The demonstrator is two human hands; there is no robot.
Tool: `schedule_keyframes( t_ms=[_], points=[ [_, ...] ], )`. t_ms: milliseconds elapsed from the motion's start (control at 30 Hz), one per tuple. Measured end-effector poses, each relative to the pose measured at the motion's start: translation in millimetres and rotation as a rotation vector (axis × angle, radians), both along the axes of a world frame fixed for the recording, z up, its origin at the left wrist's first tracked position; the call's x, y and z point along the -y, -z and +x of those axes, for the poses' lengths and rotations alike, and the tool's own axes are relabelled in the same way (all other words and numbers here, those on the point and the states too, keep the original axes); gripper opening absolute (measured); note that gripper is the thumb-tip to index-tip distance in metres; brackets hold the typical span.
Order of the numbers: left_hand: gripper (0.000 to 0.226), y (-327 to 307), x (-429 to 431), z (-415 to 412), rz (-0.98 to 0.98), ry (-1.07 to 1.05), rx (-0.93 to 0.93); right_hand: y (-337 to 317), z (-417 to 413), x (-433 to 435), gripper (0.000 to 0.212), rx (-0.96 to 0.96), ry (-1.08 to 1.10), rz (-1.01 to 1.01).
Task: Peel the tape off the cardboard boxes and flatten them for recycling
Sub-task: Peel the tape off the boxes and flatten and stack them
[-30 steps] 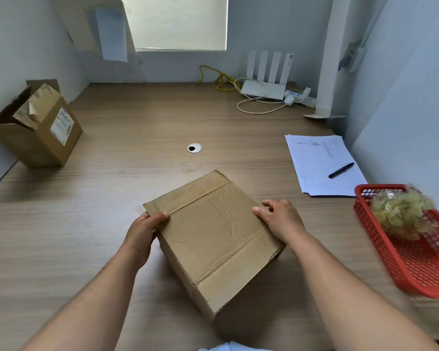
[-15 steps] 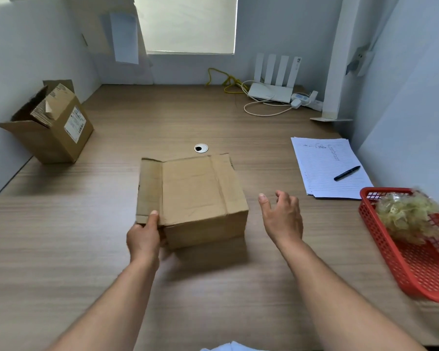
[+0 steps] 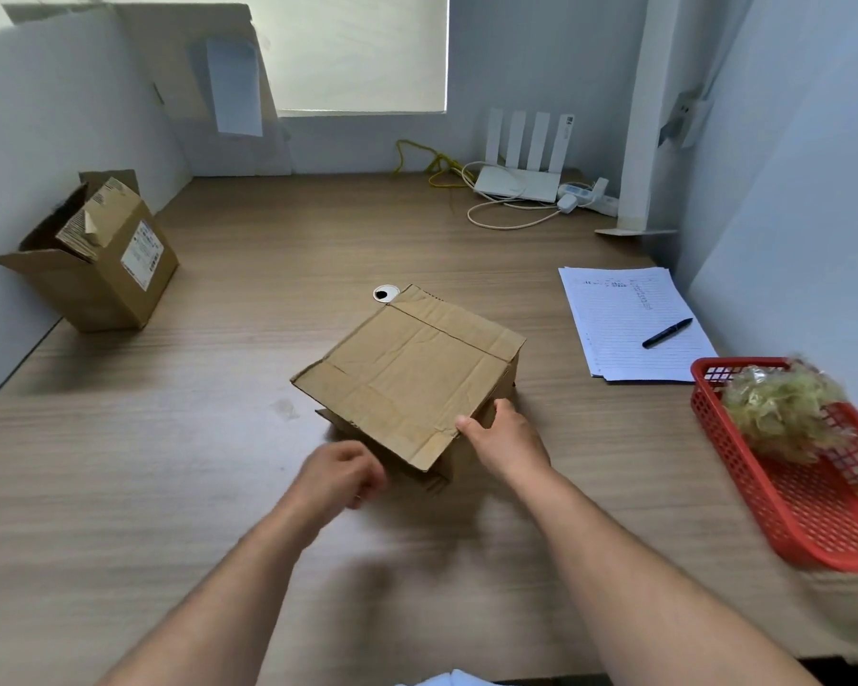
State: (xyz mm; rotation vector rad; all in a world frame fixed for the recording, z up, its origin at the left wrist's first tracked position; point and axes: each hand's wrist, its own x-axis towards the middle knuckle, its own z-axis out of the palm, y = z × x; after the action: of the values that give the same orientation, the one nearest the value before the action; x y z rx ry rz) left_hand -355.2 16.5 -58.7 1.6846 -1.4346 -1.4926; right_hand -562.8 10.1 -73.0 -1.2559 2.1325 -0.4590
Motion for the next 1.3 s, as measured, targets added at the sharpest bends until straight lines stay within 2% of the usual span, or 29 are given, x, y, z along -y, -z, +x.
schedule_keyframes(
  t_ms=[100,167,200,267,333,433,500,600,667,733,800,867,933,1067,1167,1233,1300],
  points=[
    [0.013,-2,16,22,-0.192,-0.42,-0.005,2,-2,5,0.052,0.08,0.008,0.016],
    [0.009,-5,25,30,-0.272,-0.51,0.05,1,-7,9,0.044,0.12,0.045,0.002],
    [0.018,-8,29,31,-0.292,-0.52,0.071,-1,-11,11,0.041,0.13,0.058,-0.013],
    [0.037,-15,31,30,-0.318,-0.5,0.087,-5,-20,13,0.039,0.136,0.06,-0.051],
    [0.05,-18,32,26,-0.312,-0.451,0.104,-8,-27,16,0.046,0.128,0.025,-0.049],
    [0.064,-14,37,23,-0.183,-0.347,0.125,-7,-31,23,0.055,0.099,-0.025,-0.034],
    [0.06,-14,42,22,-0.049,-0.274,0.109,-5,-29,27,0.057,0.108,-0.051,-0.042],
    [0.022,-13,46,20,0.053,-0.253,-0.039,-2,-27,27,0.059,0.153,-0.044,-0.058],
    [0.041,-8,45,27,0.063,-0.283,-0.187,3,-31,26,0.062,0.213,0.017,-0.093],
    [0.062,6,42,43,0.023,-0.232,-0.155,11,-39,20,0.067,0.268,0.047,-0.118],
    [0.075,19,37,54,-0.08,-0.062,0.106,17,-43,10,0.076,0.288,-0.019,-0.105],
    [0.077,23,35,55,-0.145,0.047,0.216,20,-41,3,0.085,0.343,-0.111,-0.102],
    [0.068,23,37,51,-0.19,0.042,0.187,23,-38,2,0.086,0.388,-0.143,-0.14],
    [0.023,8,47,42,-0.334,-0.133,0.035,8,-40,9,0.066,0.373,-0.062,-0.273],
    [0.007,-16,53,33,-0.448,-0.229,-0.054,-16,-40,16,0.067,0.342,0.017,-0.388],
    [0.021,-29,59,27,-0.472,-0.276,-0.094,-33,-35,21,0.072,0.289,0.021,-0.395],
    [0.037,-36,64,21,-0.483,-0.293,-0.067,-46,-27,24,0.081,0.158,-0.006,-0.364]
  ],
)
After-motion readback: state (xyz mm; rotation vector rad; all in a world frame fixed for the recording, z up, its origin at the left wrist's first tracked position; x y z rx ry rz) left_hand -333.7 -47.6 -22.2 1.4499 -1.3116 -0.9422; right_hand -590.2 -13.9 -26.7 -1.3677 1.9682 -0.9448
